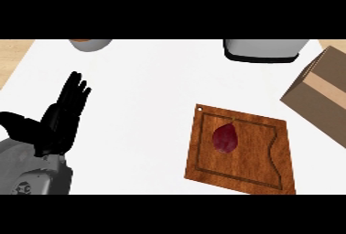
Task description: Pick the tomato from the cutting board and place it in the cardboard box
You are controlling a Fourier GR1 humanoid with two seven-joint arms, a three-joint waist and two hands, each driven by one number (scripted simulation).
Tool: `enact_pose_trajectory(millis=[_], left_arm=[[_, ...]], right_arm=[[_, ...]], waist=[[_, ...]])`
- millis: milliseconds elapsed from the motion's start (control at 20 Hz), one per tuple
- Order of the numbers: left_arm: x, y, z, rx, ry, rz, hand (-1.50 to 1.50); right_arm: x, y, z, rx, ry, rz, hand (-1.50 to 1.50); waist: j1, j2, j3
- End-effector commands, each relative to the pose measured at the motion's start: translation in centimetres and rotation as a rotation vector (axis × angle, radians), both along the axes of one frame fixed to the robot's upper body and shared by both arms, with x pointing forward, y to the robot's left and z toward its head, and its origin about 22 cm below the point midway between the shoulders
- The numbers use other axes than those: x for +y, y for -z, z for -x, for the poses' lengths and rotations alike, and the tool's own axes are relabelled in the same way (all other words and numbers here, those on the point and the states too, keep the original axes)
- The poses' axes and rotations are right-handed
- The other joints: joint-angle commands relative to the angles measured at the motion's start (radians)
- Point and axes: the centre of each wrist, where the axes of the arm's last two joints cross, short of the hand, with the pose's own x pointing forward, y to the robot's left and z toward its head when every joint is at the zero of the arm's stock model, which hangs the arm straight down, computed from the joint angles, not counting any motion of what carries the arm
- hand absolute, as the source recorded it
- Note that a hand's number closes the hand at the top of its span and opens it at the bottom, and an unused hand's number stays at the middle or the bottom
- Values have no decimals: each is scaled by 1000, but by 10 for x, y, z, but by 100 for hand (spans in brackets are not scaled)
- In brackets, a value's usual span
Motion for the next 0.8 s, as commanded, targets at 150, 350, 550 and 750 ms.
enact_pose_trajectory(millis=[150, 350, 550, 750], left_arm=[[2, -9, 1, 8, -8, -3, 0], [-5, 1, -2, -9, -12, -2, 0], [23, 16, 4, 18, -38, -2, 0], [15, 9, 12, 31, -35, 13, 0]], right_arm=[[-17, 24, -40, 25, -47, -143, -150], [-16, 21, -46, -218, -126, -332, -150], [-10, 20, -52, -326, -192, -590, -150], [-43, 1, -50, -253, -134, -805, -150]], waist=[[-15, -6, 1], [-23, -4, 2], [-36, -9, -1], [-20, -8, 0]])
